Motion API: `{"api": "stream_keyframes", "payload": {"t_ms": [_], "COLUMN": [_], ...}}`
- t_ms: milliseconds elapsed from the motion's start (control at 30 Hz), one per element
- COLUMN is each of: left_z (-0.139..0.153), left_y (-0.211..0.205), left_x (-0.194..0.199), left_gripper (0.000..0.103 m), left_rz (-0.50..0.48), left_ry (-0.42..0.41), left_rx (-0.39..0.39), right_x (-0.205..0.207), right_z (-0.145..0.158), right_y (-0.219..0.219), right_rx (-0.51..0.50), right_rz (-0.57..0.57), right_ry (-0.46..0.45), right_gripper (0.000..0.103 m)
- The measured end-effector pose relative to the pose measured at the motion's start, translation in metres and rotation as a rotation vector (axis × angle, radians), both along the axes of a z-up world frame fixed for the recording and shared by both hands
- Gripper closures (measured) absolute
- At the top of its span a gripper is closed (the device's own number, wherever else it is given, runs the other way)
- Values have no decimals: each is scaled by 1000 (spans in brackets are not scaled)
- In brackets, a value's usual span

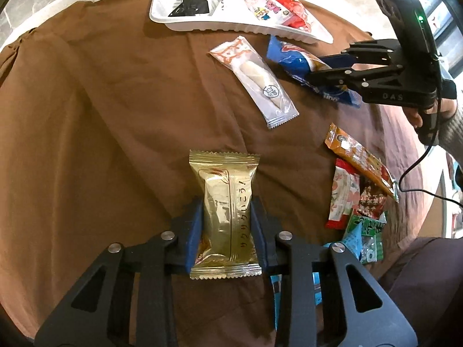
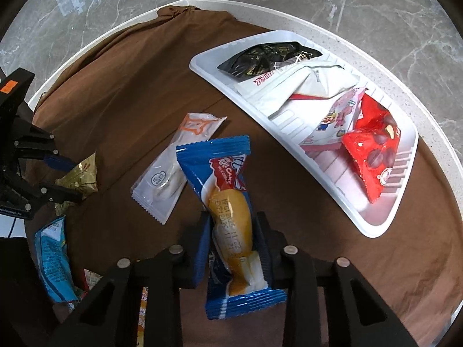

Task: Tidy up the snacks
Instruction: 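Grasp the gold wrapped cake with the left tool while the right tool grasps the blue cake packet, then carry the gold cake and blue packet into the white tray and release both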

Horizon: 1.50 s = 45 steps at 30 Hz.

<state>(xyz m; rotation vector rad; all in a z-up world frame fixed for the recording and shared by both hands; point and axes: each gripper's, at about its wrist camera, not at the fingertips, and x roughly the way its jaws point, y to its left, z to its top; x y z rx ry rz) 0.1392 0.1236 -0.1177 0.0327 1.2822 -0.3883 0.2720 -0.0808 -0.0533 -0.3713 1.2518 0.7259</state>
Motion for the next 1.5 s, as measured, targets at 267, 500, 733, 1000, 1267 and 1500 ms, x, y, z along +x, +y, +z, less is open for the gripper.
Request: {"api": "stream_keyframes", "payload": {"t_ms": [267,500,733,1000,1267,1500], "left_z": [15,39,65,88,87,63], "left_y": [15,32,34,27,11,-9], "left_x": [-1,15,62,135,209,256], "left_gripper": [74,74,74,74,74,74], "left_rz": [47,106,109,82,38,26], "left_ry": [-28,-53,-95,-158,-166,-146], "left_rx": [-59,-144,-220,-253,-256,-229], "right_x": [7,4,24,66,108,135], "right_z": [4,18,37,41,30,10], "right_y": [-31,-44,-44,-43,-45,-48], "right_rx": [164,276,399,518,555,536], "right_rz": [-165,-269,-372,-517,-647,-745], "right_ry": [134,179,198,228,236,247], "right_gripper": [73,73,73,73,73,73]}}
